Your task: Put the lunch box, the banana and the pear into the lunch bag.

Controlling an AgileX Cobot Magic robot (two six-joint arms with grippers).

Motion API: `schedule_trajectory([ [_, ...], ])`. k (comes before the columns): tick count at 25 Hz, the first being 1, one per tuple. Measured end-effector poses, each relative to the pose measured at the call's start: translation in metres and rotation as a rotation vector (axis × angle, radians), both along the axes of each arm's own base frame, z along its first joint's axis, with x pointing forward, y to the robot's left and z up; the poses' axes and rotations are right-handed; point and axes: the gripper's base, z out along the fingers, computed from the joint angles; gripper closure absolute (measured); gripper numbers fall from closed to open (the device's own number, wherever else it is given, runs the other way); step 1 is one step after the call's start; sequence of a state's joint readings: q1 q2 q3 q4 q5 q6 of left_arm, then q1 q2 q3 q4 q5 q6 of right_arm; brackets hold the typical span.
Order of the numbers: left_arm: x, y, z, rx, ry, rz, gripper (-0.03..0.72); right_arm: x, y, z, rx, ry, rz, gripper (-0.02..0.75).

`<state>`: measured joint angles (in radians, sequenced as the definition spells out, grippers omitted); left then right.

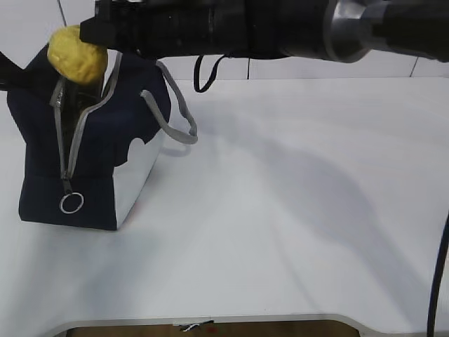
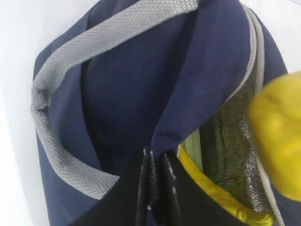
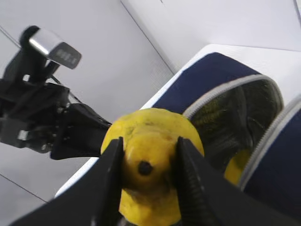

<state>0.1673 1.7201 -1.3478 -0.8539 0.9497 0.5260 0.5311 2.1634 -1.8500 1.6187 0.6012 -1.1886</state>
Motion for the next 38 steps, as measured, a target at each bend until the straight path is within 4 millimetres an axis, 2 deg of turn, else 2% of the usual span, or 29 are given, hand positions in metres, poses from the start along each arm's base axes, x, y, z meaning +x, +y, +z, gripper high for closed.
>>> schedule_trajectory([
  [4, 0.000, 0.000, 0.000, 0.000, 0.000, 0.000, 0.662, 0.004, 0.001, -0.009, -0.007, 0.012, -0.012, 0.438],
  [10, 0.000, 0.000, 0.000, 0.000, 0.000, 0.000, 0.662, 0.005, 0.002, -0.011, -0.007, 0.013, -0.012, 0.280],
  [13, 0.000, 0.000, 0.000, -0.001, 0.001, -0.001, 0.662, 0.005, 0.002, -0.011, -0.007, 0.012, -0.012, 0.245],
  [16, -0.001, 0.000, 0.000, -0.002, 0.005, -0.006, 0.662, 0.005, 0.000, -0.009, -0.035, -0.014, -0.004, 0.237],
  [21, -0.001, -0.001, 0.000, -0.005, 0.010, -0.011, 0.662, 0.004, -0.017, 0.020, -0.168, -0.145, 0.003, 0.235],
  [23, -0.001, -0.001, 0.000, -0.006, 0.011, -0.013, 0.662, 0.005, -0.024, 0.026, -0.232, -0.151, -0.009, 0.234],
  [30, -0.002, -0.001, 0.000, -0.007, 0.014, -0.017, 0.662, 0.007, -0.038, 0.009, -0.455, -0.023, -0.059, 0.234],
  [38, -0.002, -0.001, 0.000, -0.008, 0.016, -0.019, 0.662, 0.008, -0.045, 0.002, -0.508, 0.085, -0.131, 0.234],
])
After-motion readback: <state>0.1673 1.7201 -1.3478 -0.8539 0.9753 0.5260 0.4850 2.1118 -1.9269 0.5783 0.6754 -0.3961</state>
